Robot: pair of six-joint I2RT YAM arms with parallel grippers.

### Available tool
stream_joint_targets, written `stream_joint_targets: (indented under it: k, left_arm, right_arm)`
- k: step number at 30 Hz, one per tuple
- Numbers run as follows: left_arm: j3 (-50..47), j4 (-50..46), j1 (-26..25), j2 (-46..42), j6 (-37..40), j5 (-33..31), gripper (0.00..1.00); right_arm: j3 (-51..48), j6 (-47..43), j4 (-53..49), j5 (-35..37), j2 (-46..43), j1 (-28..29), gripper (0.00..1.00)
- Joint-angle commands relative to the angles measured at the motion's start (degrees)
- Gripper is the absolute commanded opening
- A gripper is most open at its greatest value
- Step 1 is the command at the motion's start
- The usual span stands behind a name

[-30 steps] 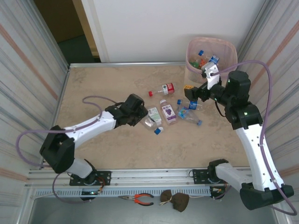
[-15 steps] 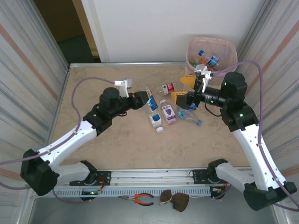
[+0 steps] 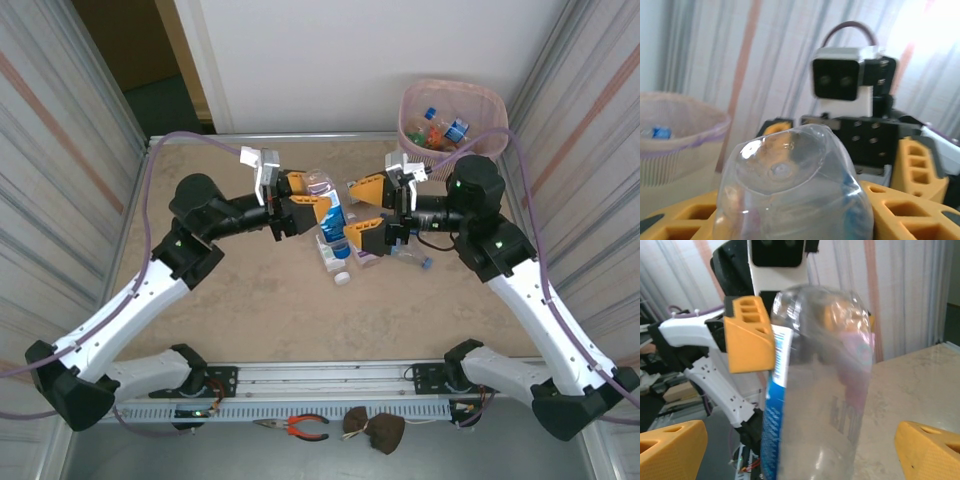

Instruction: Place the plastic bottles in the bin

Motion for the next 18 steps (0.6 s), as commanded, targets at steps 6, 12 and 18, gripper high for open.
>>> stream_joint_targets:
  k: [6,12,18]
  left_arm:
    - [7.4,-2.4,-4.0,0.8,8.2,6.6,0.53]
    - [8.0,-2.4,-4.9,1.4,9.1,6.0,0.53]
    - [7.9,-2.6,-5.0,1.4,9.3,5.3,0.53]
  right_arm:
    - [2.0,-2.6,1.4,-3.7,-0.1,4.1,0.89]
    - [2.5,-1.6,0.0,-3.4,-0.2,4.2,0.79]
    - [1.8,-1.4,-1.4,-3.7,-1.0,4.2,0.6]
